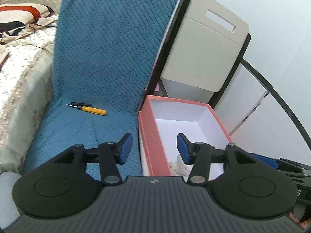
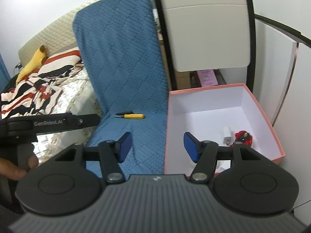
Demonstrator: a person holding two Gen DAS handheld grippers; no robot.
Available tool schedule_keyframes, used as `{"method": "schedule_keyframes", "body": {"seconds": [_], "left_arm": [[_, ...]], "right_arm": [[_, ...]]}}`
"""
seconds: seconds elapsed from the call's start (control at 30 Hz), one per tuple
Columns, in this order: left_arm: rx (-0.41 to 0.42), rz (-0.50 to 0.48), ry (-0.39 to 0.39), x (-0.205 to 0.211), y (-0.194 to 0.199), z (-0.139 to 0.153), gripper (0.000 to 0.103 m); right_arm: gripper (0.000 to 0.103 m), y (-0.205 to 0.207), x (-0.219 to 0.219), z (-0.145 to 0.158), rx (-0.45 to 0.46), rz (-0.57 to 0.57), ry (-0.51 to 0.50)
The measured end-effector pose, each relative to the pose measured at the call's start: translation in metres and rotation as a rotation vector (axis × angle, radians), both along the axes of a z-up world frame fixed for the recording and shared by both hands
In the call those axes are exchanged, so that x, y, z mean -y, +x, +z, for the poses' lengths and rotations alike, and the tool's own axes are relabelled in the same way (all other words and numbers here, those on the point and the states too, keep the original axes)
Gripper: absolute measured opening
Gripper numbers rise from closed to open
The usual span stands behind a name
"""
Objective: Organize rigid objects
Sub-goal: 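Withdraw both tools from the box back over the chair seat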
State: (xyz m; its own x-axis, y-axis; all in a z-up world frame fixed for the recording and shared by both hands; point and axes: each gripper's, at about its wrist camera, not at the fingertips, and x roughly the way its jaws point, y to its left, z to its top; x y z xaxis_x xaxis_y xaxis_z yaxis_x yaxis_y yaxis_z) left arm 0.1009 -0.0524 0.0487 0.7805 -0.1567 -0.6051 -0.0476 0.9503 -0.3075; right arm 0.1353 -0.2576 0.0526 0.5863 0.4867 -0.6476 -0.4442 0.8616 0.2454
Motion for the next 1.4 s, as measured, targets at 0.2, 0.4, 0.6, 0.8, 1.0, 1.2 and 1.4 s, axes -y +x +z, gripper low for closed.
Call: {"method": "schedule_keyframes", "body": {"seconds": [0.2,0.4,0.6,0.8,1.0,1.2,1.4], "left_arm": [[0.015,0.018,0.016,-0.013,-0.031,0.0,0.063],[0.021,0.039,0.016,-0.023,-0.059,-0.005,0.068],[0.016,0.057,0.01,-0.031,-0.077,-0.014,0.071],[0.008,0.056,0.015,-0.033,-0.086,-0.024,0.071],[0.001,0.055,0.015,-0.038,-0.084,-0.033,0.071],[-0.011,0.062,0.021,-0.046,-0.076,-0.05,0.071],[-0.035,0.081,0.024,-0.059,-0.061,-0.077,0.071]], "right_arm": [[0.061,-0.025,-0.012,0.0,0.018,0.021,-0.001],[0.061,-0.047,-0.019,-0.001,0.025,0.031,-0.002],[0.061,-0.059,-0.025,-0.008,0.026,0.04,-0.009],[0.061,-0.07,-0.031,-0.017,0.028,0.045,-0.007],[0.061,-0.074,-0.036,-0.025,0.04,0.045,-0.016],[0.061,-0.067,-0.038,-0.041,0.027,0.04,-0.009],[0.061,-0.059,-0.051,-0.062,0.033,0.062,-0.01]]}}
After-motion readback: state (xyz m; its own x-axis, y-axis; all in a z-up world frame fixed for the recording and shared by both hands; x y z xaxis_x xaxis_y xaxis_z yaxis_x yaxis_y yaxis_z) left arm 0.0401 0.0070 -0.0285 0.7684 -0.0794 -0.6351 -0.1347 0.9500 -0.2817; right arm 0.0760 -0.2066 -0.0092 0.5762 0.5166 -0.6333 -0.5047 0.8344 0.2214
